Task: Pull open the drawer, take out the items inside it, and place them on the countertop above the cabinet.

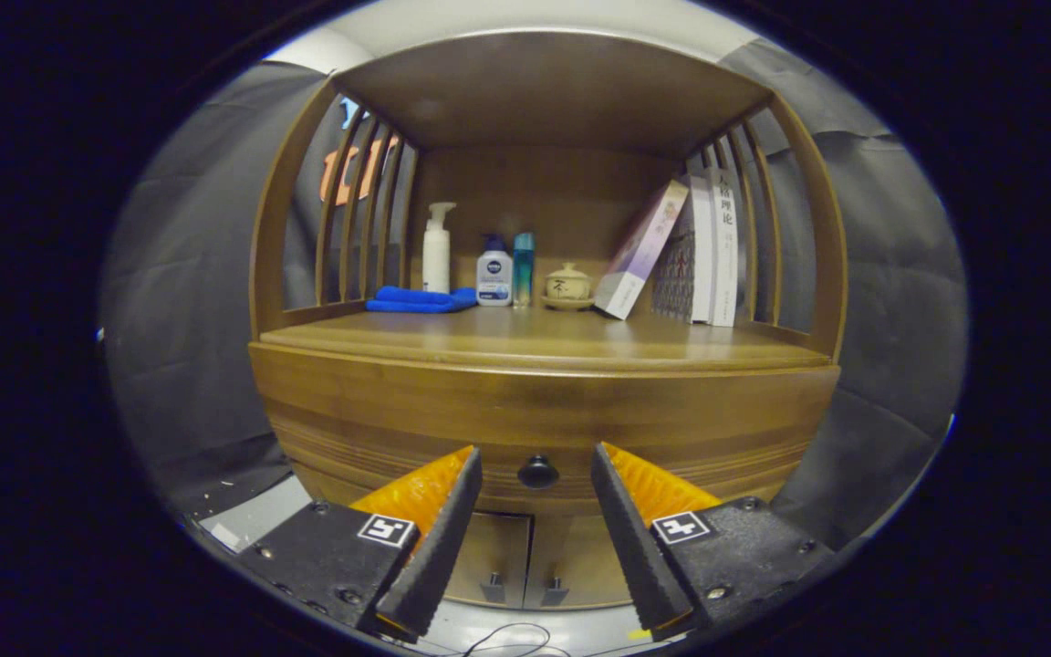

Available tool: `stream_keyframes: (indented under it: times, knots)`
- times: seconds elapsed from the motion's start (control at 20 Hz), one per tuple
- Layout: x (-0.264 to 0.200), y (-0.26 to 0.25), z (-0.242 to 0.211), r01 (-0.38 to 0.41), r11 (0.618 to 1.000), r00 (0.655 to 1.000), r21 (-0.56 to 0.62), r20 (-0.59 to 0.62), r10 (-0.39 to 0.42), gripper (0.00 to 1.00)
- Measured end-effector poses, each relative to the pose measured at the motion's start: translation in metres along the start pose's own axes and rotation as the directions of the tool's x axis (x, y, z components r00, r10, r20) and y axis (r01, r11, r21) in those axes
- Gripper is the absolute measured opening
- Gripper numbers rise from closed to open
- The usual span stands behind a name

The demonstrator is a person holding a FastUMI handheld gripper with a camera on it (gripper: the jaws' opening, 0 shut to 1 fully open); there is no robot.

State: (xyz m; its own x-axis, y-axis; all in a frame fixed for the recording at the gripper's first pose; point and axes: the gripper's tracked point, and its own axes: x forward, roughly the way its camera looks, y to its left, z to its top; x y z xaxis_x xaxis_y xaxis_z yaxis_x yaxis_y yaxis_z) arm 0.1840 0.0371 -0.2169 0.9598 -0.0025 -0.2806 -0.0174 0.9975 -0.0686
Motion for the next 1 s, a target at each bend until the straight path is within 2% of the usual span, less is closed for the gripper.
stream_keyframes:
  times: [0.15, 0.3, 0.5, 0.65, 1.0]
  knots:
    - [0.008, 0.001, -0.009, 0.0, 1.0, 1.0, 0.025, -0.03, 0.001, 0.74]
    - [0.02, -0.002, -0.015, 0.01, 0.998, 0.999, 0.065, -0.047, -0.006, 0.6]
    - [0.027, -0.004, -0.015, 0.04, 0.996, 0.998, 0.078, -0.05, -0.036, 0.36]
    - [0.03, -0.006, -0.015, 0.061, 0.996, 0.997, 0.071, -0.043, -0.058, 0.34]
    - [0.027, -0.006, -0.016, 0.029, 0.997, 0.998, 0.072, -0.055, -0.025, 0.24]
